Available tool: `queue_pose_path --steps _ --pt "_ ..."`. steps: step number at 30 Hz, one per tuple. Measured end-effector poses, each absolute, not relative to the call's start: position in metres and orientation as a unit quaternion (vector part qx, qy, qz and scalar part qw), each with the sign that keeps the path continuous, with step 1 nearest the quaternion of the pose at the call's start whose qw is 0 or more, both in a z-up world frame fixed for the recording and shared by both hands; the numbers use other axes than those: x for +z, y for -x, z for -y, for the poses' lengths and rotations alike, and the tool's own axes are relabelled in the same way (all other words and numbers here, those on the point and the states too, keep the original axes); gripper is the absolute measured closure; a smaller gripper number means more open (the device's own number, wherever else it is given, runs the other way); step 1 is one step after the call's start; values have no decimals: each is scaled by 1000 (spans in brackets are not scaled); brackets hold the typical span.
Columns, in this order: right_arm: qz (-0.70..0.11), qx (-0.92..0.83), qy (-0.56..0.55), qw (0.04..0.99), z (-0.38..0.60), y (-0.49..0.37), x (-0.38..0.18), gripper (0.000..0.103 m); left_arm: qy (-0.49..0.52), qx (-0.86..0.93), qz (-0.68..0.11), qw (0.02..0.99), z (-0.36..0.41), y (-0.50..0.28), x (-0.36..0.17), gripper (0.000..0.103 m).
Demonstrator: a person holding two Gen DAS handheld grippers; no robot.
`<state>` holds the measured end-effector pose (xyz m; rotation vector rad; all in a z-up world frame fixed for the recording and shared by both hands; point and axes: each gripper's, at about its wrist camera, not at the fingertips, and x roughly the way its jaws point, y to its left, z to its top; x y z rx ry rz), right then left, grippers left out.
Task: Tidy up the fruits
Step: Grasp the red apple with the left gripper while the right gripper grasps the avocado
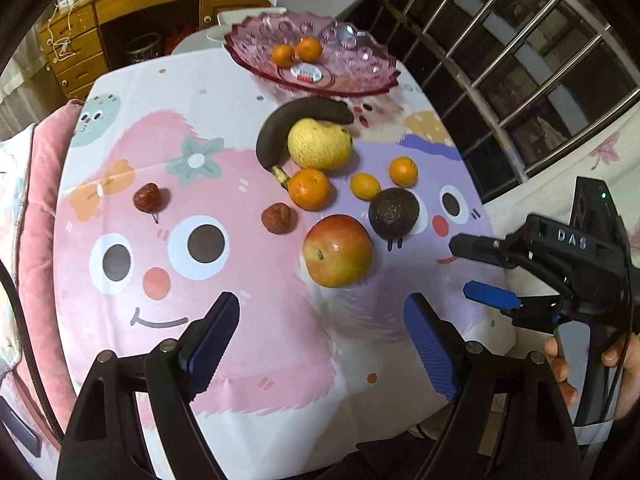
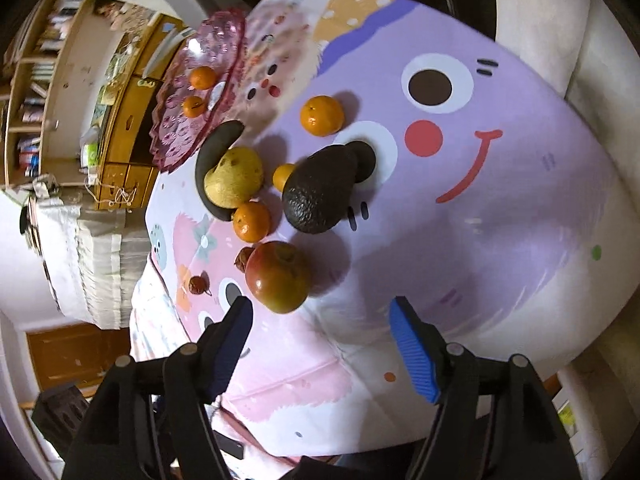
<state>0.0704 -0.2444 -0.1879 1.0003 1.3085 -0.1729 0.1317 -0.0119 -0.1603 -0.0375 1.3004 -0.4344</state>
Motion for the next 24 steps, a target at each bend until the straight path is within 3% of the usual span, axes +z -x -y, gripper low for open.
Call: queue_pose_path --steps 9,24 --pt "-611 -89 -460 638 257 -112 -224 31 -1 -175 -653 737 45 -171 -202 19" --pt "-672 -76 -386 628 248 -176 -262 31 8 -143 -707 693 72 -200 -257 19"
